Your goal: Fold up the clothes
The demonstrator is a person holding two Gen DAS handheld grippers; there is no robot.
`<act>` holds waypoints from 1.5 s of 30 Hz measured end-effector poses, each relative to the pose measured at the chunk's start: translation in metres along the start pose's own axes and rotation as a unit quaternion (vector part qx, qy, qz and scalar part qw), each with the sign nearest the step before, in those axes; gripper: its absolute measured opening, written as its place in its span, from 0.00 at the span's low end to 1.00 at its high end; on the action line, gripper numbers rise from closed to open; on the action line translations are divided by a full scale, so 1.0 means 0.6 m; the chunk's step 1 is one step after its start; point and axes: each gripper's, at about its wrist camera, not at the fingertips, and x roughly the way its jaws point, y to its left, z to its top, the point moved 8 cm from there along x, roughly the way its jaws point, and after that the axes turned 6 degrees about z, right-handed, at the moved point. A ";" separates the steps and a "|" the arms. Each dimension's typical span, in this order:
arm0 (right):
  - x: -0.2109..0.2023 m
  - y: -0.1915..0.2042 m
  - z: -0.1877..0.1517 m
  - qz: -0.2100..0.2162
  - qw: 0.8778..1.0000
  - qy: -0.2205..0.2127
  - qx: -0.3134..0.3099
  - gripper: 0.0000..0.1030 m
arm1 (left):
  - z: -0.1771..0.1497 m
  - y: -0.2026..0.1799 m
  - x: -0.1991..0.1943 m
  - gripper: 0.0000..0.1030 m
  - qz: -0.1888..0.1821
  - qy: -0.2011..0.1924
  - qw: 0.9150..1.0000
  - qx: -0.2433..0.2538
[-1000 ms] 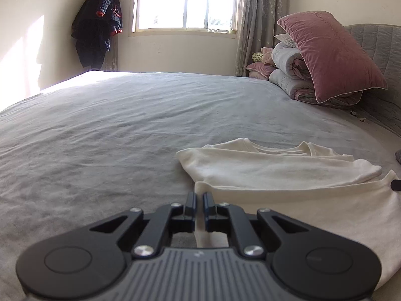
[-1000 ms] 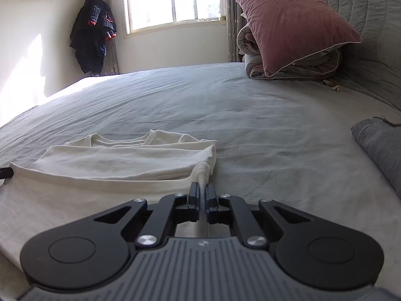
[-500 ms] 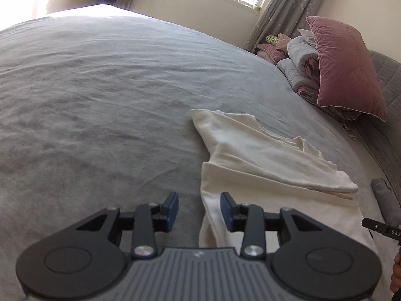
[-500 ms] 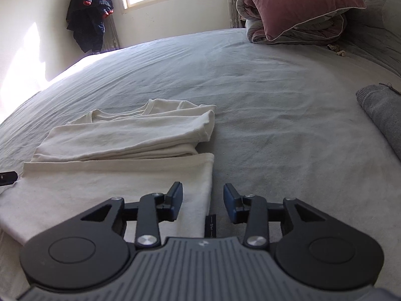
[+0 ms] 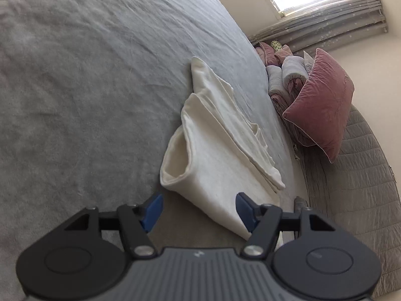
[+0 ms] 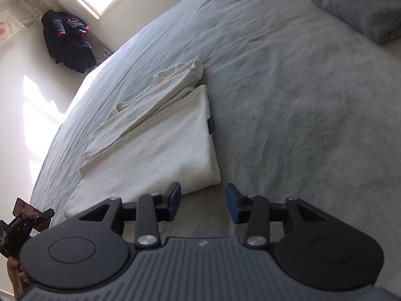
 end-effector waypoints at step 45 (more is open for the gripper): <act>-0.076 -0.016 -0.108 -0.013 0.969 -0.137 0.205 0.07 | -0.115 0.042 -0.071 0.05 0.106 -0.093 0.987 -0.083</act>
